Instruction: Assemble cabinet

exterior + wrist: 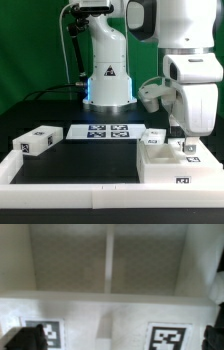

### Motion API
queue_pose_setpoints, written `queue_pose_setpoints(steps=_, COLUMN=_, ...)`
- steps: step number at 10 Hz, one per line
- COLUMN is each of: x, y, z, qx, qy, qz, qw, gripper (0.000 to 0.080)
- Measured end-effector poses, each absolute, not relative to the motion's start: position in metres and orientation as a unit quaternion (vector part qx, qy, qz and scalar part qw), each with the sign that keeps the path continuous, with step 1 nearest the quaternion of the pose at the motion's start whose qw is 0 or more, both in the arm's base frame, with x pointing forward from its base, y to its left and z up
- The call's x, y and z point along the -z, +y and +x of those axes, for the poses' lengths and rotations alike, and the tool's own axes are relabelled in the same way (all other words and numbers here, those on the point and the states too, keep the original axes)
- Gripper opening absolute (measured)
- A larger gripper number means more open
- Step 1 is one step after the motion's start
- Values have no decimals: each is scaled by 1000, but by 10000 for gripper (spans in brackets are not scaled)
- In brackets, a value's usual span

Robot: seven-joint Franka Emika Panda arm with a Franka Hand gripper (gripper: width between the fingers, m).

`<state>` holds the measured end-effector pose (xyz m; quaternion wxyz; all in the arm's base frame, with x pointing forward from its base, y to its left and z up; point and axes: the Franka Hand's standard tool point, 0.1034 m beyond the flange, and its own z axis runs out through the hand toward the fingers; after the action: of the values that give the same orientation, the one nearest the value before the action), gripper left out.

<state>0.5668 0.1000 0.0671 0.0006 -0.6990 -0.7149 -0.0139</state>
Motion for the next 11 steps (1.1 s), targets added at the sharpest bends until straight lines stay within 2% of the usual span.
queue_pose_setpoints(steps=3, x=-85, y=96, z=536, qx=19, qy=-719, qz=-694, qw=-14, gripper=798)
queue_pose_setpoints(steps=5, x=-94, y=92, z=496, qx=20, qy=-700, qz=-713, qw=-24, gripper=797)
queue_pose_setpoints(steps=7, x=-83, y=93, z=451, qx=31, qy=-669, qz=-742, qw=-21, gripper=797)
queue_pose_setpoints(steps=8, x=-78, y=92, z=444, qx=29, qy=-667, qz=-745, qw=-18, gripper=797)
queue_pose_setpoints(steps=11, x=-79, y=91, z=446, qx=28, qy=-667, qz=-744, qw=-18, gripper=797)
